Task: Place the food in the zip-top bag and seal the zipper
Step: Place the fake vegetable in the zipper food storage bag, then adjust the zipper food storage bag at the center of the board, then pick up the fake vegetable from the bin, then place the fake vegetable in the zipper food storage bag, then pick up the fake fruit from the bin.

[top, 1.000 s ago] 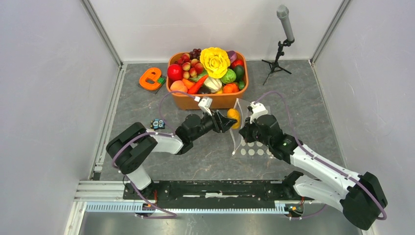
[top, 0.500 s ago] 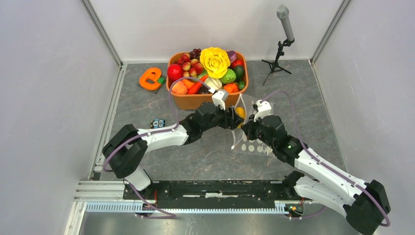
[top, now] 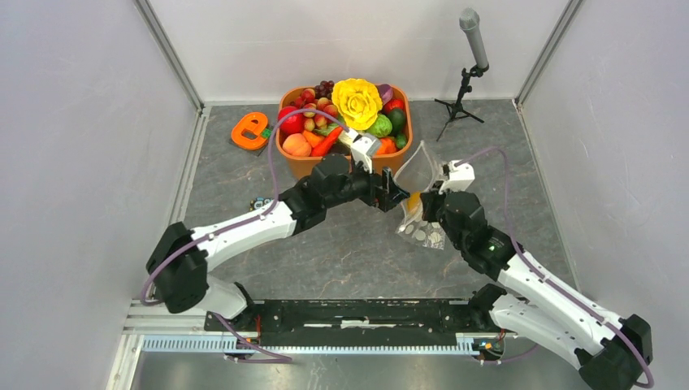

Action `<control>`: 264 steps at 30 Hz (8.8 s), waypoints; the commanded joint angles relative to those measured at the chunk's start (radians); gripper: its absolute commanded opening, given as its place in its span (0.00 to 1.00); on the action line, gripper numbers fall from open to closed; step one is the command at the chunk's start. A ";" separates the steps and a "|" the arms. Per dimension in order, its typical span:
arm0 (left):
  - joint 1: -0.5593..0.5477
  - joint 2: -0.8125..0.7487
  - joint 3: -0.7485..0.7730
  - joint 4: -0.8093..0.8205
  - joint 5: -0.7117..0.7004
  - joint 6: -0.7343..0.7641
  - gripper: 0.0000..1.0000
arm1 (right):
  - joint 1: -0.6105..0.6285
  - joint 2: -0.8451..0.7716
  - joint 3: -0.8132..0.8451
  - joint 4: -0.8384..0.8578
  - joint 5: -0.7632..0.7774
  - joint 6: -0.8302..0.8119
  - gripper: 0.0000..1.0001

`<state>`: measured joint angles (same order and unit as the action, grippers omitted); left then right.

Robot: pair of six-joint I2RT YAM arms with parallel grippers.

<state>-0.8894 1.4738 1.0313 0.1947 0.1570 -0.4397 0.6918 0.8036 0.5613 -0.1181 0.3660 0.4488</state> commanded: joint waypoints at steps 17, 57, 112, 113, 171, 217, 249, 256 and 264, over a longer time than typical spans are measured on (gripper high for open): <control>0.010 -0.209 -0.037 -0.075 -0.213 0.116 0.98 | -0.032 0.220 0.482 -0.350 -0.144 -0.276 0.00; 0.441 0.147 0.262 -0.199 0.057 0.503 0.81 | -0.071 0.306 0.326 -0.159 -0.285 -0.319 0.00; 0.441 -0.261 -0.177 0.596 0.017 -0.080 0.09 | -0.071 0.297 0.240 -0.034 -0.278 -0.194 0.00; 0.441 -0.263 -0.183 0.616 0.026 -0.102 0.09 | -0.071 0.294 0.236 -0.028 -0.278 -0.186 0.00; 0.103 0.072 -0.219 0.986 -0.190 0.061 0.11 | -0.071 0.122 0.207 0.090 -0.411 -0.005 0.00; 0.402 -0.254 -0.014 -0.056 -0.349 0.228 1.00 | -0.046 0.125 0.192 0.032 -0.142 -0.154 0.00; 0.651 0.156 0.344 -0.303 -0.282 0.317 0.87 | -0.046 0.135 0.161 0.041 -0.212 -0.138 0.00; 0.652 0.209 0.356 -0.271 -0.286 0.334 0.80 | -0.047 0.144 0.158 0.051 -0.217 -0.130 0.00; 0.652 0.153 0.266 -0.186 -0.302 0.341 0.61 | -0.046 0.156 0.161 0.057 -0.225 -0.121 0.00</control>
<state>-0.2417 1.6833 1.3388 -0.0807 -0.1284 -0.1368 0.6415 0.9569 0.7208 -0.1043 0.1539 0.3164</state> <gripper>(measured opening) 0.703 0.010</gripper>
